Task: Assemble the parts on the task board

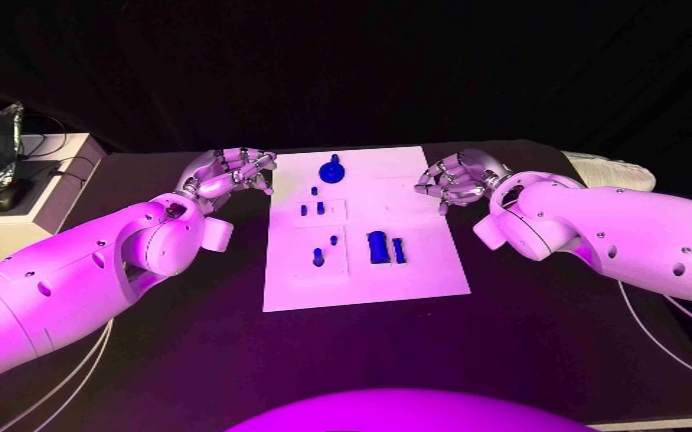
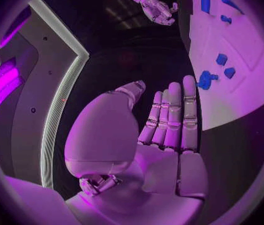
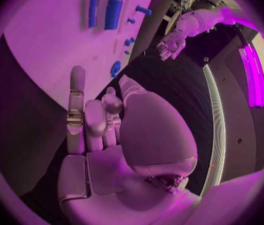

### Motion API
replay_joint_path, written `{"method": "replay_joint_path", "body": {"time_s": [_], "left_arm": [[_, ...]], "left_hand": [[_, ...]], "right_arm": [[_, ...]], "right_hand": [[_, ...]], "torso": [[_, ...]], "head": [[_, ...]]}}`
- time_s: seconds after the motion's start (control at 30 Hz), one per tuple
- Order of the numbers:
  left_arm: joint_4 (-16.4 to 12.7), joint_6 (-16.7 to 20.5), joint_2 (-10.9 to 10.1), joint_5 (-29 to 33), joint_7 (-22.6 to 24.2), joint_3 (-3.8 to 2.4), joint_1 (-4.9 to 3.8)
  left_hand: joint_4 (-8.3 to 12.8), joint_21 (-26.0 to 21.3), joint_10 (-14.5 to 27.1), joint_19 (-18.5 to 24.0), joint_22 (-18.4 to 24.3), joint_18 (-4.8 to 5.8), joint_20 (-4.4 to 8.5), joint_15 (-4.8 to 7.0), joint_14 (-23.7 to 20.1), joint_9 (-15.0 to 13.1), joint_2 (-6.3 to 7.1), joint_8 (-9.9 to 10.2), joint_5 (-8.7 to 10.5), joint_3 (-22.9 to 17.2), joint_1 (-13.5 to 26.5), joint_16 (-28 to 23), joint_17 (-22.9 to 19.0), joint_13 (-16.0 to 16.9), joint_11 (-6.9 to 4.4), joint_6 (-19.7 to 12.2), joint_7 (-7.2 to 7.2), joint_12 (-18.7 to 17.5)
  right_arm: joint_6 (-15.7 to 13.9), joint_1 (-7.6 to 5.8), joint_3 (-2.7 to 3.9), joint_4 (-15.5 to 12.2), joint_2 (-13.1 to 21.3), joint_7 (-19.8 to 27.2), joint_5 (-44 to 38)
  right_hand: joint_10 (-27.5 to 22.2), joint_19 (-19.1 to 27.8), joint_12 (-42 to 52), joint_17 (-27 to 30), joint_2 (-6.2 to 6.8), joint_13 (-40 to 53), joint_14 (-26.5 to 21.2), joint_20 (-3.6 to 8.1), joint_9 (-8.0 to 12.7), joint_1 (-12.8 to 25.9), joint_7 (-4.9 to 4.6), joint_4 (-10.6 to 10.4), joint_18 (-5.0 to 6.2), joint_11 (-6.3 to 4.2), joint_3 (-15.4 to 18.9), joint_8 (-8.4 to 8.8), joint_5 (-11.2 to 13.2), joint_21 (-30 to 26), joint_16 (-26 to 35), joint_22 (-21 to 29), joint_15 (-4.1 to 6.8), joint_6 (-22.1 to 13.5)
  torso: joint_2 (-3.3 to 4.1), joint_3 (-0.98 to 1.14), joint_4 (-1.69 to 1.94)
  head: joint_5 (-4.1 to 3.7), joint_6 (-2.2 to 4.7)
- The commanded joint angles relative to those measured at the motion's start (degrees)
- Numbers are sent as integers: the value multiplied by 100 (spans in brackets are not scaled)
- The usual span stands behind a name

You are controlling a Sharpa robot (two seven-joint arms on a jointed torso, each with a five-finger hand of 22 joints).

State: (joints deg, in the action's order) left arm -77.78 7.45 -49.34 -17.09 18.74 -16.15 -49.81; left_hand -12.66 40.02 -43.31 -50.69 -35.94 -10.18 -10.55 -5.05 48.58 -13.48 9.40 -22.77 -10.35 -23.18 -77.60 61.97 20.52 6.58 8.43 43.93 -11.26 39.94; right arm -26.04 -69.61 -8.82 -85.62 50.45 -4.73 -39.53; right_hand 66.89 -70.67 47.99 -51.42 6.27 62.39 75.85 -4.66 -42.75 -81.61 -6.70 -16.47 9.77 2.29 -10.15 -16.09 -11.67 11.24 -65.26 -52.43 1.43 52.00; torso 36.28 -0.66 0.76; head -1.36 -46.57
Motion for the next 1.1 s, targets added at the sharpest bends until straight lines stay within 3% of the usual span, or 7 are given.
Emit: {"method": "replay_joint_path", "body": {"time_s": [0.03, 0.57, 0.6, 0.67, 0.87, 0.9, 1.1], "left_arm": [[17, 459, 54, 353, 288, -4, 6], [449, 1223, 443, 559, 759, -11, 8], [418, 988, 407, 461, 476, -5, 8], [396, 1023, 408, 478, 484, 16, -6], [170, 1395, 416, 651, 572, 241, -150], [72, 1554, 419, 725, 609, 337, -212], [-470, 2443, 438, 1139, 818, 875, -558]], "left_hand": [[-105, -539, -150, 319, 306, 3, -112, -107, -373, 47, 19, -50, 3, 13, -121, -693, -300, -155, 55, 49, -49, -305], [-177, -3293, -1013, 740, 2315, 60, -600, -570, -578, 477, -55, 734, 5, 15, -392, -4488, -1314, -299, 344, 267, 197, -3230], [1266, -4002, 4331, 5069, 3594, 1018, 1055, 505, -4858, 1348, -940, 2277, 1035, 2318, 2080, -6197, -2052, -658, -843, -4393, 1126, -3994], [1266, -4002, 4331, 5069, 3594, 1018, 1055, 505, -4858, 1348, -940, 2277, 1035, 2318, 2313, -6197, -2052, -658, -843, -4393, 1126, -3994], [1266, -4002, 4331, 5069, 3594, 1018, 1055, 505, -4858, 1348, -940, 2277, 1035, 2318, 3432, -6197, -2052, -658, -843, -4393, 1126, -3994], [1266, -4002, 4331, 5069, 3594, 1018, 1055, 505, -4858, 1348, -940, 2277, 1035, 2318, 3705, -6197, -2052, -658, -843, -4393, 1126, -3994], [1266, -4002, 4331, 5069, 3594, 1018, 1055, 505, -4858, 1348, -940, 2277, 1035, 2318, 7760, -6197, -2052, -658, -843, -4393, 1126, -3994]], "right_arm": [[-478, 26, 4, 303, -186, 1458, 1077], [-213, 239, 135, 1712, -1037, 2947, 2343], [-310, 213, 132, 1651, -1001, 2456, 1999], [-336, 225, 145, 1614, -993, 2473, 2033], [-603, 356, 279, 1243, -917, 2651, 2381], [-717, 412, 336, 1084, -885, 2727, 2530], [-1309, 702, 632, 260, -717, 3121, 3303]], "right_hand": [[-655, 360, -1183, 1279, 70, -940, -731, -171, 193, -66, -163, -8, 41, 139, -270, 206, -25, -472, 1304, 403, -153, -175], [-735, 2039, -3652, 2929, 520, -5028, -1785, -925, 1379, 266, -534, 451, 81, 653, -2012, 856, 201, -763, 4715, 2876, -818, -12], [-2534, 7067, -4799, 5142, -627, -6239, -3551, 466, 4275, 2593, 670, 1647, -977, -229, 1015, 1609, 1167, -1124, 6526, 5243, -143, -5200], [-6689, 7067, -4799, 5142, -627, -6239, -7585, 466, 4275, 2903, 670, 1647, -977, -229, 1015, 1609, 1167, -1124, 6526, 5243, -143, -5200], [-6689, 7067, -4799, 5142, -627, -6239, -7585, 466, 4275, 3987, 670, 1647, -977, -229, 1015, 1609, 1167, -1124, 6526, 5243, -143, -5200], [-6689, 7067, -4799, 5142, -627, -6239, -7585, 466, 4275, 8161, 670, 1647, -977, -229, 1015, 1609, 1167, -1124, 6526, 5243, -143, -5200], [-6689, 7067, -4799, 5142, -627, -6239, -7585, 466, 4275, 8161, 670, 1647, -977, -229, 1015, 1609, 1167, -1124, 6526, 5243, -143, -5200]], "torso": [[-71, -24, -34], [-239, 24, -50], [-211, 7, -52], [-220, 9, -52], [-303, 25, -59], [-339, 32, -62], [-470, 58, -73]], "head": [[18, 185], [109, 604], [88, 556], [90, 575], [103, 760], [109, 840], [129, 1131]]}}
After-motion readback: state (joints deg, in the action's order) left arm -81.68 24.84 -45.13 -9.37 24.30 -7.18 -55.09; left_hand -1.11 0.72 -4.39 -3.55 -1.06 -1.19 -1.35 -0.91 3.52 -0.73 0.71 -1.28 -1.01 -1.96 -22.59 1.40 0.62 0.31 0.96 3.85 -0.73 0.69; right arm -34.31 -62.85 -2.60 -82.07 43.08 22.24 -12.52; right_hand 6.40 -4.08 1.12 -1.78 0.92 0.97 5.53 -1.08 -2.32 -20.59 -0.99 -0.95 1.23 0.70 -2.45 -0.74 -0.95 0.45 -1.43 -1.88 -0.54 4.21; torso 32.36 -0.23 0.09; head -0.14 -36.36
